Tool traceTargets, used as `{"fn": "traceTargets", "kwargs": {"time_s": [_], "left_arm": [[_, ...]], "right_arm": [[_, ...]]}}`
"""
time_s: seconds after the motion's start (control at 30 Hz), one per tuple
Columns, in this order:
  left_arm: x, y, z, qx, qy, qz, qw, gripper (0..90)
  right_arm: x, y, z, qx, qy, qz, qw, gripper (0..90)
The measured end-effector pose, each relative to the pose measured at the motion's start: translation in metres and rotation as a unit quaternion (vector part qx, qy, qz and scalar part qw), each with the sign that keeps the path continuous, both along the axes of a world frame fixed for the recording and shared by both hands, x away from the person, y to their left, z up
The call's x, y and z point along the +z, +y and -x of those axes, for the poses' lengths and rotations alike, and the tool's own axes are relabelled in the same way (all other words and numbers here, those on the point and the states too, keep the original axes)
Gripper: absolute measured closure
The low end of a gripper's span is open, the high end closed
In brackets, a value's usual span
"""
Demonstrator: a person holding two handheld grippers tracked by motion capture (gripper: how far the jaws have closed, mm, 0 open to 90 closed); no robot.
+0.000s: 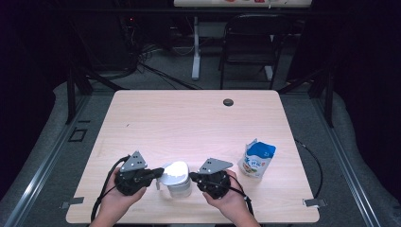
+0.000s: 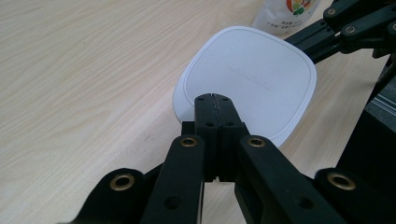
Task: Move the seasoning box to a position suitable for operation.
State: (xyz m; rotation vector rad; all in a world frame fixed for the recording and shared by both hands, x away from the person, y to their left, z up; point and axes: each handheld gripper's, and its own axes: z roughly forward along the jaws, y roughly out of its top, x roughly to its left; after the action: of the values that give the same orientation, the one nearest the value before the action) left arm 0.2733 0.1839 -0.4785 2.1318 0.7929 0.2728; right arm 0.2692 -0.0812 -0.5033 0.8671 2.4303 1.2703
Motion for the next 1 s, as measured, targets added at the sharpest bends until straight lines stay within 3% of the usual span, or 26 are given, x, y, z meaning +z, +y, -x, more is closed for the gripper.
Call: {"fn": "traceTargets", "kwargs": {"time_s": [0.63,1.0], "left_arm": [[-0.002,0.009,0.001,0.014,0.0,-0.006,0.9999,88.2],[-0.003,0.022,0.005,0.03,0.001,0.006,0.9995,83.1]], "right_arm": [[0.005,0.004,0.001,0.003,-0.006,-0.011,0.9999,89.8],[0.007,0.008,-0.001,0.008,-0.005,-0.018,0.9998,89.8]]}}
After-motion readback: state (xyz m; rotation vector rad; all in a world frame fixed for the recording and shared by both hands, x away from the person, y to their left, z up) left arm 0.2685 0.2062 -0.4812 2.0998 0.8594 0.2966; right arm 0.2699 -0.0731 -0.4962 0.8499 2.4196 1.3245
